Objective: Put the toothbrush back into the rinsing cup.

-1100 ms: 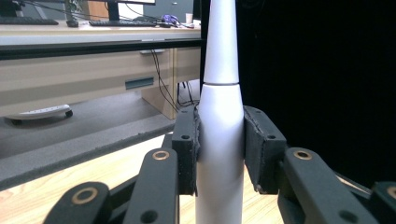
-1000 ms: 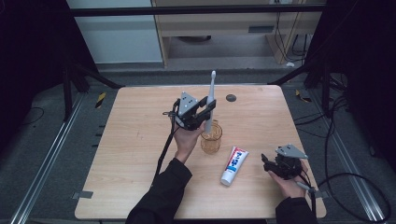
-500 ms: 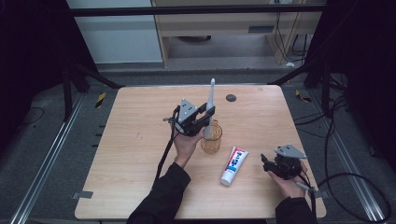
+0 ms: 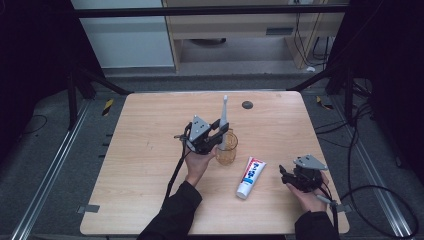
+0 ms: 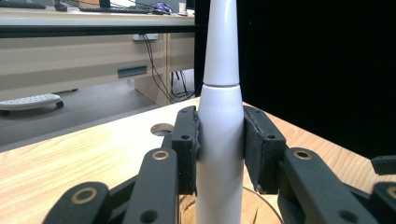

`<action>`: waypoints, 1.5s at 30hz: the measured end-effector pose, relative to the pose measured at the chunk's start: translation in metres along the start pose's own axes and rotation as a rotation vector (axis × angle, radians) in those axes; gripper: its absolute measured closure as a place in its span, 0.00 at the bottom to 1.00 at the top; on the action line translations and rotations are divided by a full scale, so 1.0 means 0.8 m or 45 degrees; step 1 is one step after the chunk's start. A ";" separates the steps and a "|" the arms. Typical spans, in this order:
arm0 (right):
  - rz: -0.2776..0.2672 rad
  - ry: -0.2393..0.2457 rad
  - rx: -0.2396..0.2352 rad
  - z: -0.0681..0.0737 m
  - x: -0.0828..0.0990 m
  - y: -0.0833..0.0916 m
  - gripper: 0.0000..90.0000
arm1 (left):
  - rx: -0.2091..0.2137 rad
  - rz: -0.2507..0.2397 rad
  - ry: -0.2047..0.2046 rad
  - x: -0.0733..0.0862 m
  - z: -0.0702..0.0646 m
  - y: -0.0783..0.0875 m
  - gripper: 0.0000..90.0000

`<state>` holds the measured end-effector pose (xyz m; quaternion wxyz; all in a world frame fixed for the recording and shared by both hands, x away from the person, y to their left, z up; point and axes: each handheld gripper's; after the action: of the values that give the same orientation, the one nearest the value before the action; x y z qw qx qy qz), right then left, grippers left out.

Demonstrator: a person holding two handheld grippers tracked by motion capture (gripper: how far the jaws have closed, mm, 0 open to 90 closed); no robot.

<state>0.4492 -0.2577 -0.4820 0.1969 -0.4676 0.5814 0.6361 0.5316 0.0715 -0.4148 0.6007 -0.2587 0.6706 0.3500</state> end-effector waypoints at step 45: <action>0.007 0.007 0.007 0.001 0.000 -0.001 0.30 | 0.017 0.084 -0.028 0.043 0.000 0.008 0.66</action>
<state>0.4498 -0.2571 -0.4827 0.1947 -0.4672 0.5849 0.6338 0.5218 0.0777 -0.4479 0.5977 -0.2285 0.6746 0.3680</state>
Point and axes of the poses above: each handheld gripper's, and its own axes: y roughly backward along the jaws, x roughly out of its underside, z roughly to its left, and after that the axes turned 4 degrees about -x, right-handed
